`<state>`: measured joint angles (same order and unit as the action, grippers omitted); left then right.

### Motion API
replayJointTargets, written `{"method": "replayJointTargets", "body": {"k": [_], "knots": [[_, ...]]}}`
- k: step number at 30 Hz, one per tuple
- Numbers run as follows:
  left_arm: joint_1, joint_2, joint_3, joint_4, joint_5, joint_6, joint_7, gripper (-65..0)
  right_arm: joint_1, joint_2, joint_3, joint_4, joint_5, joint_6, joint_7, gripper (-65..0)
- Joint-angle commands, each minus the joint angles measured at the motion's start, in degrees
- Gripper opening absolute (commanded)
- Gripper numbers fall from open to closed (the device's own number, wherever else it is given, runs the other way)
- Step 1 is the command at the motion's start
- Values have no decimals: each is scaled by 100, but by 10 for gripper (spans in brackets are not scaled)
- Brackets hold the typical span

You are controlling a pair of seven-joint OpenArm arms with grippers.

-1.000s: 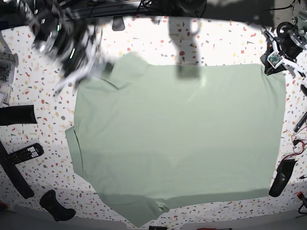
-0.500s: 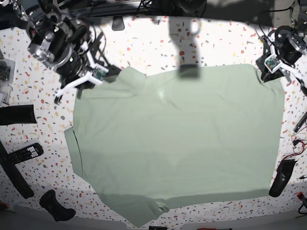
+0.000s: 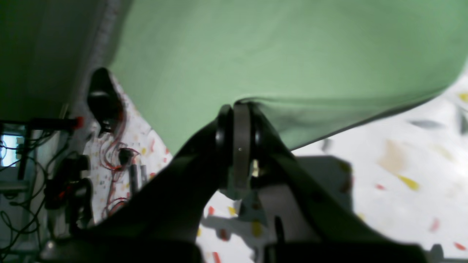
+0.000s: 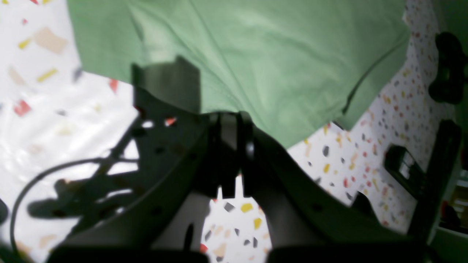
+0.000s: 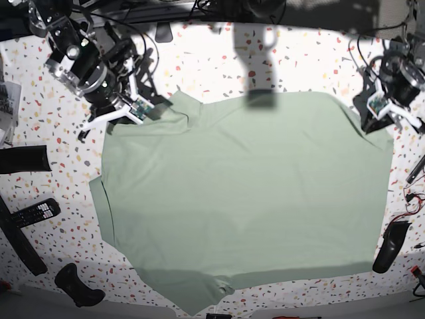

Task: Fold the T-shirt properly
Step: 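Lift the shirt edge with the right gripper and drag it toward the hem, then lay the folded shirt side down near the hem with the right gripper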

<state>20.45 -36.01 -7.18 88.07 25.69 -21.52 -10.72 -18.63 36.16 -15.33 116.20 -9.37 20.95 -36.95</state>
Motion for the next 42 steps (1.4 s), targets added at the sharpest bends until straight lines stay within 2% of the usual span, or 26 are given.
{"method": "replayJointTargets", "body": {"k": [1,4,8,14,24,28,31,42], "knots": [[-101,-101,-48,68,-72,94,57,-650,153,42,37,52,-42,-63,107,-650],[-275,-101,-48,68,-74,94,507,-650,413,-85,37,-46,-42,-63,109,-650],[-380,-101,-48,68,-118,94,494,-650,848,-343,37,-518,-42,-66,254,-650],[-640,-98,-48,-177,-787,94,654,-650,1543,-737,37,-1318,-42,-63,457,-650],[-1569,-20,-48,-1635,-1871,90,621,-650,2667,-1241,35,-2310,9,-63,564,-650],[-1790,-13,-48,-1718,-2024,79,599,-650,3025,-1287,35,-2693,514,-57,649,-650],[-1961,22,-48,-1718,-2024,76,573,-650,3250,-1285,35,-2887,673,-42,678,-650],[-2448,492,-48,-2009,-1956,70,557,-650,3679,-1285,35,-2924,684,-39,715,-650]]}}
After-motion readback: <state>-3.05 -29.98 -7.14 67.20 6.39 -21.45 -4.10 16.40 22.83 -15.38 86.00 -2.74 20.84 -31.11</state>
